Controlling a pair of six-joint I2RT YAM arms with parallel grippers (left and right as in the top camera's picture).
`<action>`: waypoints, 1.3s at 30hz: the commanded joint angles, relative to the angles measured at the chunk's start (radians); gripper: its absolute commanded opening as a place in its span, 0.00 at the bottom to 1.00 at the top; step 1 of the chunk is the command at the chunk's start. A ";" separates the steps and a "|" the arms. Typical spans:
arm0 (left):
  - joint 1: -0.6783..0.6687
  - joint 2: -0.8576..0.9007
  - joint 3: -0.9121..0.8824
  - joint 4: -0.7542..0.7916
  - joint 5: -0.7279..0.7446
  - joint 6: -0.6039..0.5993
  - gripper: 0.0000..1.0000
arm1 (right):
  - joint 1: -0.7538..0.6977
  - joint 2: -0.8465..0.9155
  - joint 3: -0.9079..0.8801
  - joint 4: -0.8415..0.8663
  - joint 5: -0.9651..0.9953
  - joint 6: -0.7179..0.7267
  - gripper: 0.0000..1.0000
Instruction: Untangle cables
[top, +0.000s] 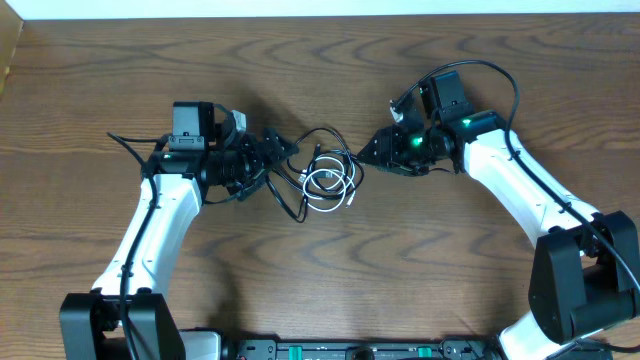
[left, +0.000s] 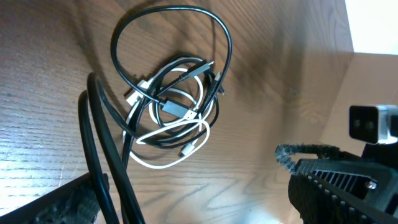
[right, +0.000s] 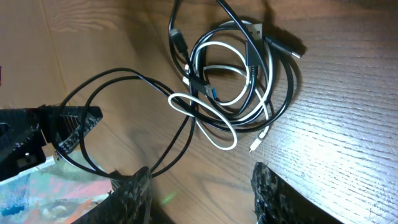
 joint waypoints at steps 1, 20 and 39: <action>-0.002 0.002 0.018 0.005 0.011 -0.023 0.98 | 0.014 -0.014 0.010 -0.017 0.001 -0.019 0.49; -0.042 -0.023 0.078 -0.006 0.046 -0.053 0.07 | 0.014 -0.014 0.010 -0.035 0.016 -0.052 0.57; -0.224 -0.114 0.184 0.087 -0.094 -0.042 0.32 | 0.020 -0.014 0.010 0.006 -0.143 -0.130 0.44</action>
